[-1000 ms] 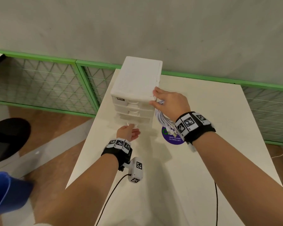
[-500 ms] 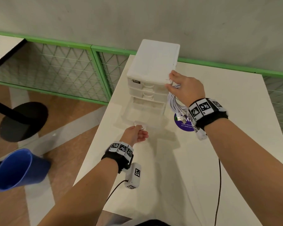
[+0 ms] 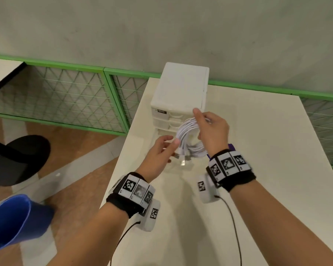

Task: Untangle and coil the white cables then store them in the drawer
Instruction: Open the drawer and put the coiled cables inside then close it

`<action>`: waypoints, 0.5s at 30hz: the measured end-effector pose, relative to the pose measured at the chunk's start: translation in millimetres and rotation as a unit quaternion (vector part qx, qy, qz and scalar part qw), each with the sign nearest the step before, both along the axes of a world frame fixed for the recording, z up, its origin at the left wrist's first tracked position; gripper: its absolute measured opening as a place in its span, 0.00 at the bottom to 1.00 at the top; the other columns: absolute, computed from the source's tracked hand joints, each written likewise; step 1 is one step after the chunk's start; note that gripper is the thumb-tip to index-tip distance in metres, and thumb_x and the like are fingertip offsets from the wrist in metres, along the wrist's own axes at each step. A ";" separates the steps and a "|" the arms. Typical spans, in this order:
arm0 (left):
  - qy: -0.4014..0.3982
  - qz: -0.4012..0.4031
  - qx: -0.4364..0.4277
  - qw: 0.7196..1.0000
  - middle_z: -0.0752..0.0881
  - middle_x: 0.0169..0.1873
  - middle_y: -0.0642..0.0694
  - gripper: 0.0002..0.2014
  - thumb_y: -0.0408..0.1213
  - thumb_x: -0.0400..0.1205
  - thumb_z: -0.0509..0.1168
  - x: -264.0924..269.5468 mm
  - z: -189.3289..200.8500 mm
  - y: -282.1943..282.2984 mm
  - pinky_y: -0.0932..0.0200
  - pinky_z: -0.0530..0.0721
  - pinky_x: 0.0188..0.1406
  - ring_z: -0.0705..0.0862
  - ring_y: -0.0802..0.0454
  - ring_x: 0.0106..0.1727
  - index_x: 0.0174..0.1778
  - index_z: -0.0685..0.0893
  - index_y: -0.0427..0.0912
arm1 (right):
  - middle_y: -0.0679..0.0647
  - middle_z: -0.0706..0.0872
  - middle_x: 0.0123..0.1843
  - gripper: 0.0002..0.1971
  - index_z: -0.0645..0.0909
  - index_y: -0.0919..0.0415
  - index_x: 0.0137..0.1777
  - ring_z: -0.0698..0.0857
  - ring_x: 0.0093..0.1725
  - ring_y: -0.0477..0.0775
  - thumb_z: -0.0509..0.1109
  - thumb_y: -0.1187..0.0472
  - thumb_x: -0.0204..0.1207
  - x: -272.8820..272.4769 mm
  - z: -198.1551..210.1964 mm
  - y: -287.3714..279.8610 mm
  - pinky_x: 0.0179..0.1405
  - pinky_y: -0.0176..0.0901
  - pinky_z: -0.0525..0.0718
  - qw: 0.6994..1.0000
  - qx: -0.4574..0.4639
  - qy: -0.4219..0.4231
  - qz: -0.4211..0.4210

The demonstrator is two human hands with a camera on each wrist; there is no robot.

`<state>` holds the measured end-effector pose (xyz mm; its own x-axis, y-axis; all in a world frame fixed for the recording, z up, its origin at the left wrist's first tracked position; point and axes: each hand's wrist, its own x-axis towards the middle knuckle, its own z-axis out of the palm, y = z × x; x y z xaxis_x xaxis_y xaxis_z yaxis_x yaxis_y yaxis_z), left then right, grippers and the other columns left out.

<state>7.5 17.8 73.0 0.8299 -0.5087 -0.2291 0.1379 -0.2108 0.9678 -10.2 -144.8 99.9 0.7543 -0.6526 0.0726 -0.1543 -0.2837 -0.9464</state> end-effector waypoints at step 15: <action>-0.058 -0.125 0.390 0.910 0.86 0.48 0.31 0.13 0.39 0.84 0.56 79.6 -12.0 -22.1 0.48 0.86 0.48 0.87 0.34 0.51 0.47 0.81 0.33 | 0.64 0.83 0.52 0.20 0.77 0.71 0.60 0.82 0.51 0.62 0.49 0.59 0.83 34.4 -69.8 35.9 0.58 0.52 0.79 0.945 0.219 0.244 0.011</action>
